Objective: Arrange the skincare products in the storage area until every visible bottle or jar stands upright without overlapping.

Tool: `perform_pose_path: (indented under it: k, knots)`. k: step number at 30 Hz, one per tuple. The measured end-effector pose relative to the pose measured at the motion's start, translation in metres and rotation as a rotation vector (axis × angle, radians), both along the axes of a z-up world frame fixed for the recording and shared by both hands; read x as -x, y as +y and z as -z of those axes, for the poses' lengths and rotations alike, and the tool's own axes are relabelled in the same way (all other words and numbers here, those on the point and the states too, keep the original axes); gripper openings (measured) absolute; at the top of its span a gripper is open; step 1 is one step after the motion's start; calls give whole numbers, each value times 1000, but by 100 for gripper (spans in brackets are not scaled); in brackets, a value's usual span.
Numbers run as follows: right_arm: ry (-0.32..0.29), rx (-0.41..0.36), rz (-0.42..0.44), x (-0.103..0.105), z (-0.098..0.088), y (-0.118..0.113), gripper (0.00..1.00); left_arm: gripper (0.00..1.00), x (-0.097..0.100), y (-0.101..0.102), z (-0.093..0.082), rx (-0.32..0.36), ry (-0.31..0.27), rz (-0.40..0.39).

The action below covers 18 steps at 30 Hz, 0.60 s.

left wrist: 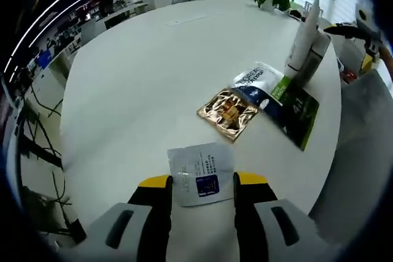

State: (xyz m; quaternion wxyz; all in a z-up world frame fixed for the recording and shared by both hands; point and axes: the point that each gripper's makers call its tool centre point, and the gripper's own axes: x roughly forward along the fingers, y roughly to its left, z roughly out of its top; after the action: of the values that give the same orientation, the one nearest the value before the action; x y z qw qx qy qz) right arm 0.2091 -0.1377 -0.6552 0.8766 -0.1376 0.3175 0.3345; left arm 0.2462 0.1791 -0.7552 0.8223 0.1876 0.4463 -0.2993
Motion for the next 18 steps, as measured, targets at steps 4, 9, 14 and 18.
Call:
perform_pose_path:
  k: [4, 9, 14, 18]
  knots:
    - [1, -1, -3, 1, 1, -1, 97, 38, 9, -9, 3, -27, 12, 119]
    - [-5, -8, -12, 1, -1, 4, 97, 38, 15, -15, 5, -50, 24, 216]
    - [-8, -8, -14, 0, -1, 3, 97, 38, 25, -25, 8, -96, 42, 372]
    - [-4, 5, -20, 1, 1, 0, 96, 38, 26, -28, 9, -95, 49, 433]
